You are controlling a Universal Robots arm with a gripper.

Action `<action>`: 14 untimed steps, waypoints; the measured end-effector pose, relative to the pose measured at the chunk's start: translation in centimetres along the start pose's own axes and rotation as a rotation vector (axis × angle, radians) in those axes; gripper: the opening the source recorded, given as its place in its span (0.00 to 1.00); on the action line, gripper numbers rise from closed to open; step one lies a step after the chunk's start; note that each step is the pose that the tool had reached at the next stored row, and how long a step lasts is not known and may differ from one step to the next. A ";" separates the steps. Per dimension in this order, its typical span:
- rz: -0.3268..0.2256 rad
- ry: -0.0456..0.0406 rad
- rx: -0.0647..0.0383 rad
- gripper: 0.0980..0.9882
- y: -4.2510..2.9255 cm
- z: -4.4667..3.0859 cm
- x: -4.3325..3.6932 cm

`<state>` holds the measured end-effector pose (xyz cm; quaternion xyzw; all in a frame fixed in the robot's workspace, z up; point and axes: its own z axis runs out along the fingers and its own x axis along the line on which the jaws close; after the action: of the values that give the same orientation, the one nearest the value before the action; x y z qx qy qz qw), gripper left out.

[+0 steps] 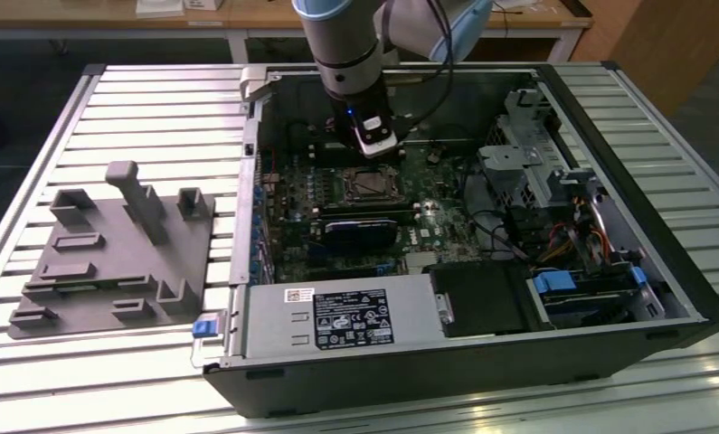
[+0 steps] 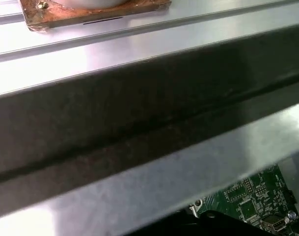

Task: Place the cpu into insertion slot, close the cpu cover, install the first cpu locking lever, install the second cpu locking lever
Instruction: 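Install the first cpu locking lever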

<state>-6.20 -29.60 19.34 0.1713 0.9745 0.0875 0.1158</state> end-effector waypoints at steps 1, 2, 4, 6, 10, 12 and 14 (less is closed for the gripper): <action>0.000 -0.0004 0.001 0.01 -0.02 0.04 0.01; -0.001 -0.0009 0.003 0.01 -0.03 0.09 0.02; -0.001 -0.0020 0.004 0.01 -0.03 0.21 0.04; -0.002 -0.0019 0.005 0.01 -0.05 0.25 0.05; 0.000 -0.0005 0.001 0.01 -0.07 0.27 0.06; 0.001 0.0008 -0.003 0.01 -0.06 0.28 0.06; 0.001 0.0008 -0.004 0.01 -0.05 0.26 0.05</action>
<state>-6.20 -29.59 19.07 0.1715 0.9743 0.0893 0.1156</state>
